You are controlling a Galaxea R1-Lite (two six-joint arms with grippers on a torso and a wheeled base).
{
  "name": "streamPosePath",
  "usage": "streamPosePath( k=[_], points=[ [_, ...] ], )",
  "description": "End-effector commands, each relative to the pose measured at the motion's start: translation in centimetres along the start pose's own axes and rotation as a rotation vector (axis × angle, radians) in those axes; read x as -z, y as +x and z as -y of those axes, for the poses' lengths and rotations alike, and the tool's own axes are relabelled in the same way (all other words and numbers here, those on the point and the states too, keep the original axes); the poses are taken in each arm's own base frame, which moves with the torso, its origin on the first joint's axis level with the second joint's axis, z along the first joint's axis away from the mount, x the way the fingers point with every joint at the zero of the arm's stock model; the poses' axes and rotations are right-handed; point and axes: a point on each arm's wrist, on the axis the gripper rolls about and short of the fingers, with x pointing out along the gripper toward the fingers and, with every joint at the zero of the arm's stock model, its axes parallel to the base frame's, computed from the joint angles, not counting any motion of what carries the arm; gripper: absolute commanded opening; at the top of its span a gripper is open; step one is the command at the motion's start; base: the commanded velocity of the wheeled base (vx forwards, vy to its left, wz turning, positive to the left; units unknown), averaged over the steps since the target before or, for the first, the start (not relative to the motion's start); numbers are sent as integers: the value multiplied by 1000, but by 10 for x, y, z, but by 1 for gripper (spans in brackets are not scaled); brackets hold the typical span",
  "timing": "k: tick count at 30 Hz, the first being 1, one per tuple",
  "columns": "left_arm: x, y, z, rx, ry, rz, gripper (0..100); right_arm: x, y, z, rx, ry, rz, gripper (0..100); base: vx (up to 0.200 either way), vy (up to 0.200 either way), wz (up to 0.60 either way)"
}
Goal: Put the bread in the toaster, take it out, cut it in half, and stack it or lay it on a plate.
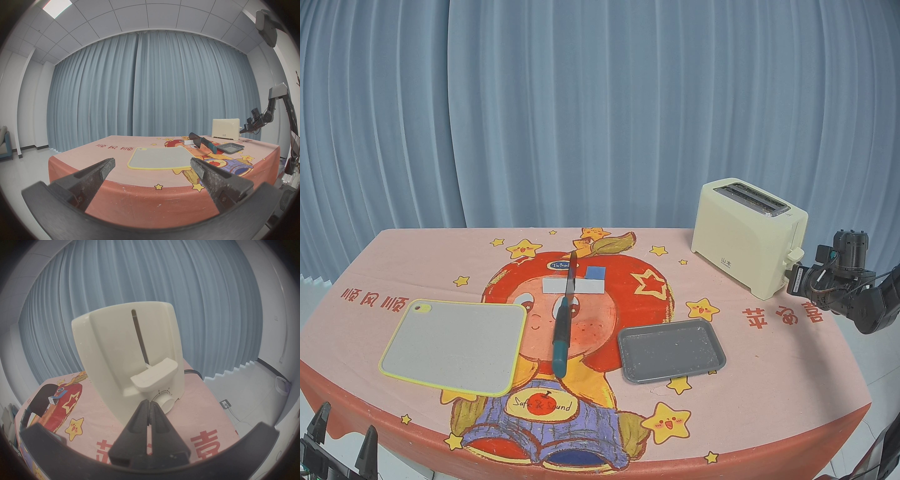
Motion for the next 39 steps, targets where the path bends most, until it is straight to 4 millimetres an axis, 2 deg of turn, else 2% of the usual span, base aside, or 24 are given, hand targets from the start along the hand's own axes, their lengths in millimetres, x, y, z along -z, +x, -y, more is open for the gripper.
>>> streamPosePath(
  k=[1, 39],
  points=[
    [5, 0, 0, 0, 0, -1, 100, 3, 0, 0, 1, 0, -10, 0, 0, 0, 0],
    [5, 0, 0, 0, 0, -1, 100, 11, -2, 2, 9, 2, -38, 0, 0, 0, 0]
  ],
)
